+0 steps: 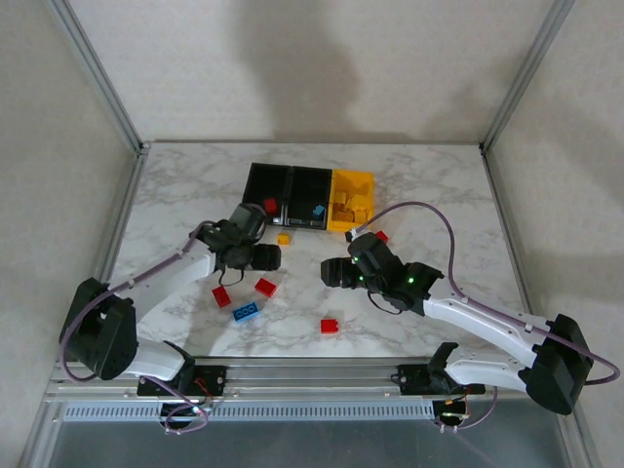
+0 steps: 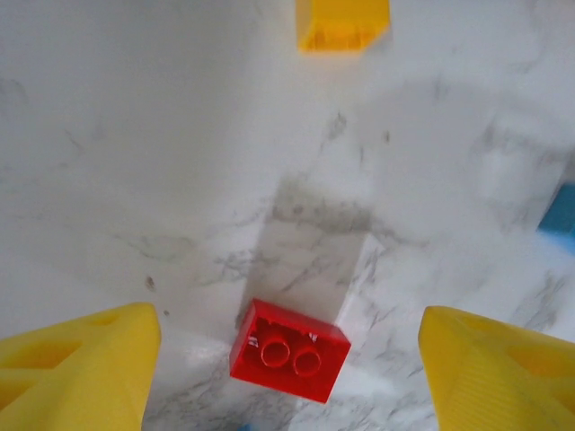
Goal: Sort the legos into containers by color
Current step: Pick up the lego from the middle-left of the table.
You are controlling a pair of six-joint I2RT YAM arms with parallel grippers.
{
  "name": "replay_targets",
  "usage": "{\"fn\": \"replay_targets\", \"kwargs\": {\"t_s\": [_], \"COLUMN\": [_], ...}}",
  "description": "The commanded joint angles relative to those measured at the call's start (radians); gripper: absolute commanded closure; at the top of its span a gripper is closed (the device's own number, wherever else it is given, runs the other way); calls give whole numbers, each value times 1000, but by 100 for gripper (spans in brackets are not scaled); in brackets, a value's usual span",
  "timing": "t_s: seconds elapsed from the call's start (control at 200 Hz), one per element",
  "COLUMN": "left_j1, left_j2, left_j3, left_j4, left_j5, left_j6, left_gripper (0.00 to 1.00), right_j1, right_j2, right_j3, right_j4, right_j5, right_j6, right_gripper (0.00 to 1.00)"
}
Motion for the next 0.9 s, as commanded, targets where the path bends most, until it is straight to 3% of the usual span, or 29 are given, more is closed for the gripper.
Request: {"fn": "replay_targets", "kwargs": {"t_s": [0.0,0.466,0.676,0.896], "left_j1": [-45,-105,-109,-94], "left_j2": [58,271,294,268], "left_j3": [25,52,92,173], "left_j4": [-97,-124,-129,-120], "left_j5": [-22,-67,-49,-59], "left_j6": [92,109,101,86], "left_gripper": [23,22,55,60], "right_j1": [-9,-29,-36,-39], "right_j2": [-9,-80,-83,-87], "right_j3": [24,-22,-24,-23], "right_j4": [-15,-15,-13,-6], "right_j5": [-11,-9,-6,-18], "right_j6": [-10,-6,-7,-9], "right_gripper": [24,24,24,24]}}
